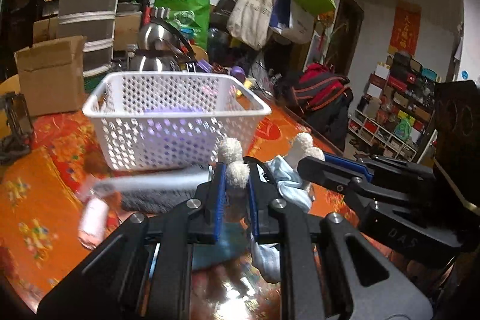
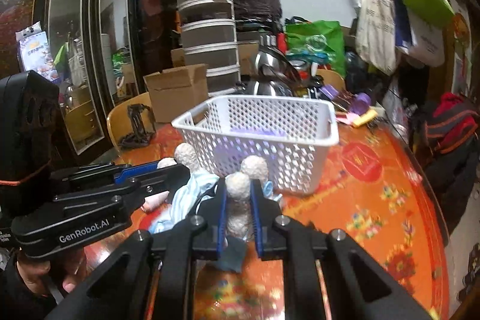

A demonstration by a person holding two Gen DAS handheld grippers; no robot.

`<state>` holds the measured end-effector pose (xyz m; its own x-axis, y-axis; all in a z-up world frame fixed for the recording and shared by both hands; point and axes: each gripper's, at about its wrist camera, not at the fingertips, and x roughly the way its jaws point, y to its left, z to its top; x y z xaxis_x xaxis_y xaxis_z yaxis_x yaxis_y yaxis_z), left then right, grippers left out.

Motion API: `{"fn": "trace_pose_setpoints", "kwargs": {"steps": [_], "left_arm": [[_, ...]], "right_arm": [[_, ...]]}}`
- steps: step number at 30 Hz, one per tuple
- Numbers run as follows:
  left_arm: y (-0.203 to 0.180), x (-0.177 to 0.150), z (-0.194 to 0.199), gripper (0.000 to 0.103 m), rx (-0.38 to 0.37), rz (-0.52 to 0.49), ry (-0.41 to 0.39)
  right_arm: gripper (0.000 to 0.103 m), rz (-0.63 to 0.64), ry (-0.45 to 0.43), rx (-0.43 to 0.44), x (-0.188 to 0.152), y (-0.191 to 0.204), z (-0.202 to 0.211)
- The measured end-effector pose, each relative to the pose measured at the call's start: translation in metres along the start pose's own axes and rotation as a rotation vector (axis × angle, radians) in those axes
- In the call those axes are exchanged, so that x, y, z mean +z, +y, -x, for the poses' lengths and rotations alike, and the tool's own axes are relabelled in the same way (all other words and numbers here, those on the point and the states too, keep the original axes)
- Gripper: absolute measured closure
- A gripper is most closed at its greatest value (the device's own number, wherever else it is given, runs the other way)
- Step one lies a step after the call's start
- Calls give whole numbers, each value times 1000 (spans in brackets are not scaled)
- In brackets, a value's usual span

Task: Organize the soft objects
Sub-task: 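Carry the sock bundle into the white basket and open the right tool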

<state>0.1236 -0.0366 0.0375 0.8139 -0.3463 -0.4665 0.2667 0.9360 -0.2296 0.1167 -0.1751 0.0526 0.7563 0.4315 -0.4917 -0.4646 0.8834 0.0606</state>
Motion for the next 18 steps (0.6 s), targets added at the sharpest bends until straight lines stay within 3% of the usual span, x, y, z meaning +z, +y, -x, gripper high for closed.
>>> {"fn": "trace_pose_setpoints", "kwargs": {"steps": [8,13,18], "left_arm": [[29,83,-1,90,15,51,4],[51,148,-26,90,28,79,24],[76,205,-66,90,60,103,50]], "right_arm": [[90,28,15,-1,89,-1,-36],[90,5,56,-24,138,-24,-78],[90,-76,114,-20,164,-59,-133]]}}
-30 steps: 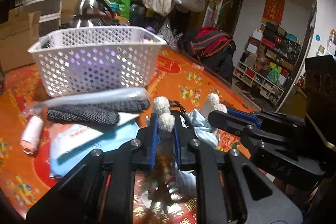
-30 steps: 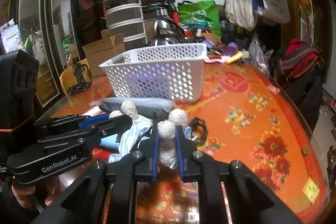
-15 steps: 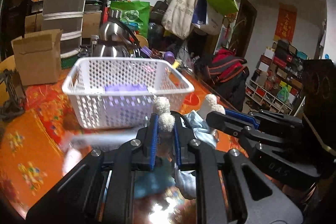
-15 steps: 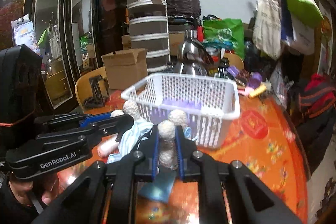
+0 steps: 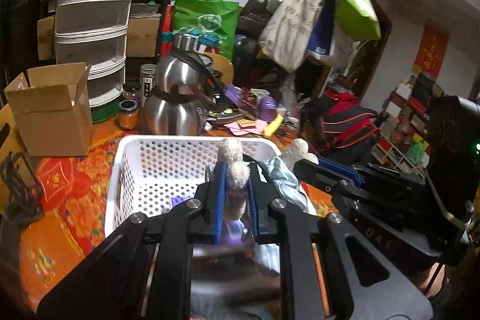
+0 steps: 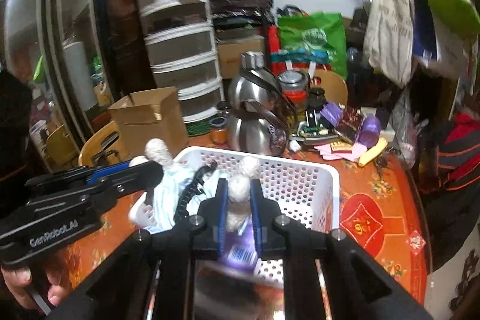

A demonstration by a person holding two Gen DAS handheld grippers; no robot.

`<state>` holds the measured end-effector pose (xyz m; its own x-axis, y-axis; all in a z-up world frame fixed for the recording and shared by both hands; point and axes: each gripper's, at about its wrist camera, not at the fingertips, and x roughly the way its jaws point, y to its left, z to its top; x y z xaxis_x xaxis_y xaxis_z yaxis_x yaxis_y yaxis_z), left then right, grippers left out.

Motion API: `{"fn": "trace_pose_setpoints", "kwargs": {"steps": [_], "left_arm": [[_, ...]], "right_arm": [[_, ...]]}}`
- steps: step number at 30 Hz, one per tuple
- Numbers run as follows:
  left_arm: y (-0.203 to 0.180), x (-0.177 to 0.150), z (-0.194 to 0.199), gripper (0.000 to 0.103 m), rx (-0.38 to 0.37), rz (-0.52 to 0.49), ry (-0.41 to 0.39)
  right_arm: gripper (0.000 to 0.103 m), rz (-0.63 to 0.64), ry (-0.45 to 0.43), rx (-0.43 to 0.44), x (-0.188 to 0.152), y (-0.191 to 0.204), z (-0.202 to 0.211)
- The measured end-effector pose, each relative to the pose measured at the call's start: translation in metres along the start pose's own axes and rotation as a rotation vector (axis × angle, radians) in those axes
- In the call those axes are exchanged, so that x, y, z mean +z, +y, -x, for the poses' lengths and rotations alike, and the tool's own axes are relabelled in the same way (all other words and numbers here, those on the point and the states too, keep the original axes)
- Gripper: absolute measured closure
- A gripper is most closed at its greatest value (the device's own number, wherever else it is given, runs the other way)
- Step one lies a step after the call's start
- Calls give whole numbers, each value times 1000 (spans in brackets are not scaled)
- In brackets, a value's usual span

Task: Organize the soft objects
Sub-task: 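Carry the sock bundle into the white basket and open the right tool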

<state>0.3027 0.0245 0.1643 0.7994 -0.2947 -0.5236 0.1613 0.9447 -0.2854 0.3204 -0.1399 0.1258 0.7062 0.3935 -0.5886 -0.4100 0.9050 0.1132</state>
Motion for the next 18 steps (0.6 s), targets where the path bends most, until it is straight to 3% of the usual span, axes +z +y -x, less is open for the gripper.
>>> {"fn": "trace_pose_setpoints", "kwargs": {"steps": [5,12,18], "left_arm": [[14,26,-59,90,58,-10,54],[51,10,-138,90,79,62,155],[73,-9,-167,89,106,72,190]], "right_arm": [[90,-23,74,-15,-2,-17,-58],[90,-51,160,-7,-25,-27,-118],[90,-37,159,5,-33,-24,-129]]}}
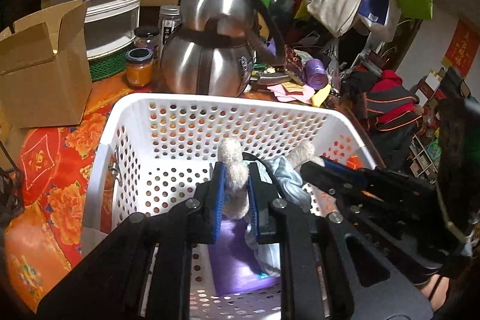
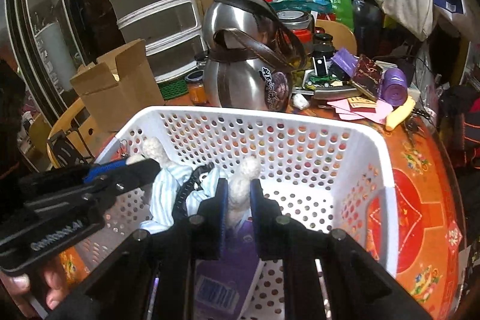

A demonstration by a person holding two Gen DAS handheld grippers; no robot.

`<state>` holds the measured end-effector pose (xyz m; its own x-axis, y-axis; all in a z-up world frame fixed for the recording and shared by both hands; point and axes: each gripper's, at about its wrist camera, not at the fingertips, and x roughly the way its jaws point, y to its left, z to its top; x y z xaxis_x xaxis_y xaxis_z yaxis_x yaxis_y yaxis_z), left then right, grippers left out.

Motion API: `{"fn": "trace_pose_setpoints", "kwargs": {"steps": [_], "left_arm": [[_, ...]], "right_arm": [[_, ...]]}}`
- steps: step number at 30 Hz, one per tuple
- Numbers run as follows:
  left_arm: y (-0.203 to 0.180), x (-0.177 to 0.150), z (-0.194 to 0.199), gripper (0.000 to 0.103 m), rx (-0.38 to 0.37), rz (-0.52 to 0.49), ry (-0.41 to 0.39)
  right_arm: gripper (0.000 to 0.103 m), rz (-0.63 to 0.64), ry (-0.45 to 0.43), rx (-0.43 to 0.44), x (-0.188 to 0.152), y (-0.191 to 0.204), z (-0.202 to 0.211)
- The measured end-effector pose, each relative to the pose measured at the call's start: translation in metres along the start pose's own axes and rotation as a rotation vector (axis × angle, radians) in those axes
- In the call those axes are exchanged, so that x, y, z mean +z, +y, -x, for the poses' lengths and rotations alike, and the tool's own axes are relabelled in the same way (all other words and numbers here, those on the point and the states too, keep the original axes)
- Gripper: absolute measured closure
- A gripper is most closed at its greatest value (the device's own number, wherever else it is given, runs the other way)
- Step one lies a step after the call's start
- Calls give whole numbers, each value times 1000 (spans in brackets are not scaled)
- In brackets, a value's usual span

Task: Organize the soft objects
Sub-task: 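Carry the sock bundle into the white basket and open the right tool, then grasp the black cable with the right tool while the left tool grasps the rolled white towel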

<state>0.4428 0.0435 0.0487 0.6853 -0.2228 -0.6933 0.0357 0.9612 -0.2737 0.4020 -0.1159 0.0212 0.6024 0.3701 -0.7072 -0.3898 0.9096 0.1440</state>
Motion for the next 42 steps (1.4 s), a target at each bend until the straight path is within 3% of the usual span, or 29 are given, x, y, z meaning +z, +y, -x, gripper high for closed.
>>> {"fn": "trace_pose_setpoints", "kwargs": {"steps": [5,6,7,8,9,10,14,29,36,38,42], "left_arm": [[5,-8,-5,80,22,-11,0],[7,-10,-5,70,20,-10,0],[8,-11,-3,54,19,-11,-1],[8,-12,-2,45,26,-13,-6],[9,-13,1,34,37,-15,-14],[10,-13,4,32,49,-17,-27],[13,-15,22,31,64,-15,-78],[15,-31,56,30,72,-30,-95],[25,-64,88,30,121,-61,-107],[30,-80,104,30,138,-61,-114],[39,-123,137,30,193,-78,-131]], "right_arm": [[86,4,1,-19,-1,-1,2],[83,1,0,-23,-2,-2,3],[70,-4,-2,-25,-2,-5,5],[50,-9,-5,-28,-2,-7,7],[41,-13,-17,-37,-3,-9,11],[33,-14,-38,-50,-3,-11,17],[32,-30,-65,-48,-5,-20,35],[32,-13,-74,-74,-35,-31,75],[29,-48,-137,-100,-99,-47,127],[23,-62,-133,-109,-124,-53,134],[23,-78,-66,-143,-172,-58,128]]}}
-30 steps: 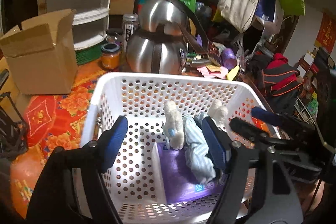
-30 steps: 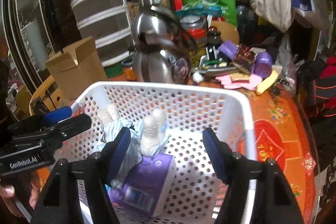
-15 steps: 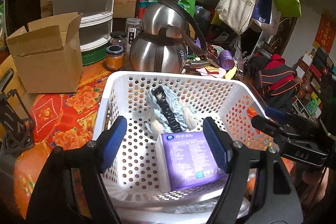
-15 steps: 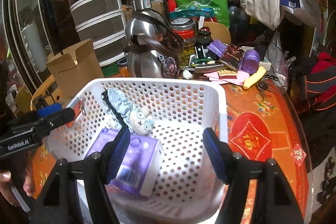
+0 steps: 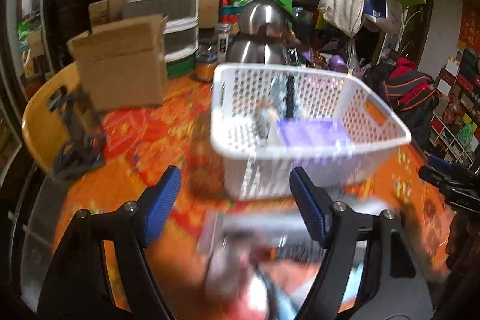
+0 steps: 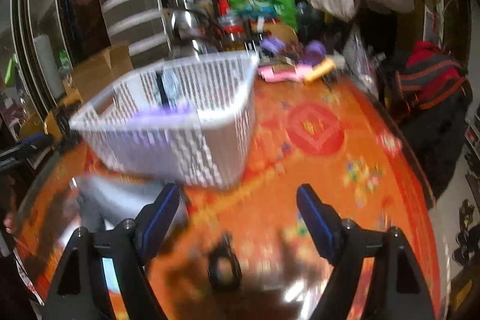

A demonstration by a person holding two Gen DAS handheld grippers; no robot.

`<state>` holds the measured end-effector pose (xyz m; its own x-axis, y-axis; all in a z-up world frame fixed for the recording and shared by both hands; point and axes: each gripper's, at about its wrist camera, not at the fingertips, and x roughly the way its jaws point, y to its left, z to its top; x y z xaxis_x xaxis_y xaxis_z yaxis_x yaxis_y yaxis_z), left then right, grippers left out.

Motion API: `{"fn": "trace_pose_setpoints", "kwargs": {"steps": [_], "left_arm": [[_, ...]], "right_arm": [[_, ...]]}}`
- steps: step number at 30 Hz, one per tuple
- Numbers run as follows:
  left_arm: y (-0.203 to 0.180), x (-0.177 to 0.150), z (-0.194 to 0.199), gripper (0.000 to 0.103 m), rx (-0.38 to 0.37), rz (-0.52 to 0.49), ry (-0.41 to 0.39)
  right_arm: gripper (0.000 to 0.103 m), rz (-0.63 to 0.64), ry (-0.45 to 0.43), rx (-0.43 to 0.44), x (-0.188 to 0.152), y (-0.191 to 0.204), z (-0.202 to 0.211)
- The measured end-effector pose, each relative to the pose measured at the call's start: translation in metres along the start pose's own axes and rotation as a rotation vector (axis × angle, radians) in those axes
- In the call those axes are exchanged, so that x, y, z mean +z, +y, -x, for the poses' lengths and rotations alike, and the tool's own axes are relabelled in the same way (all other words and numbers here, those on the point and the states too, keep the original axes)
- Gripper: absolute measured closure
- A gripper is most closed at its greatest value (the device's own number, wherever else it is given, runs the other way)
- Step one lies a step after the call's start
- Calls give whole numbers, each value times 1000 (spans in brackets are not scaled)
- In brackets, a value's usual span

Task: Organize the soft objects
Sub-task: 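Grasp the black cable with the right tool while the left tool grasps the rolled white towel, then drop the black cable into the basket with the right tool while the left tool drops the towel in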

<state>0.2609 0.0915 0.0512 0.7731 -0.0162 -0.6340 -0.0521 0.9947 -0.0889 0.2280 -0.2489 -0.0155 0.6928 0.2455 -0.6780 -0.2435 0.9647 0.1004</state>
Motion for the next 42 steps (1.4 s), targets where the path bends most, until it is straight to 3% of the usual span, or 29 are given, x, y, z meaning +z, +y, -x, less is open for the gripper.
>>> {"fn": "trace_pose_setpoints", "kwargs": {"steps": [6,13,23,33,35,36,42], "left_arm": [[19,-69,18,30,18,35,46],[32,-120,-6,30,25,47,143],[29,-132,-34,31,22,21,221],[27,-131,-39,61,19,8,223],[25,-131,-38,67,20,1,221],[24,-131,-38,72,15,-3,221],[18,-134,-34,72,-1,-28,218]], "right_arm": [[23,52,60,-35,-42,11,-14],[23,59,91,2,-56,16,-27],[24,81,148,-21,-55,24,-38],[48,132,173,-52,-55,31,-47],[65,135,167,-50,-54,31,-47],[66,135,164,-48,-54,31,-46],[67,129,149,-33,-53,31,-45]]}}
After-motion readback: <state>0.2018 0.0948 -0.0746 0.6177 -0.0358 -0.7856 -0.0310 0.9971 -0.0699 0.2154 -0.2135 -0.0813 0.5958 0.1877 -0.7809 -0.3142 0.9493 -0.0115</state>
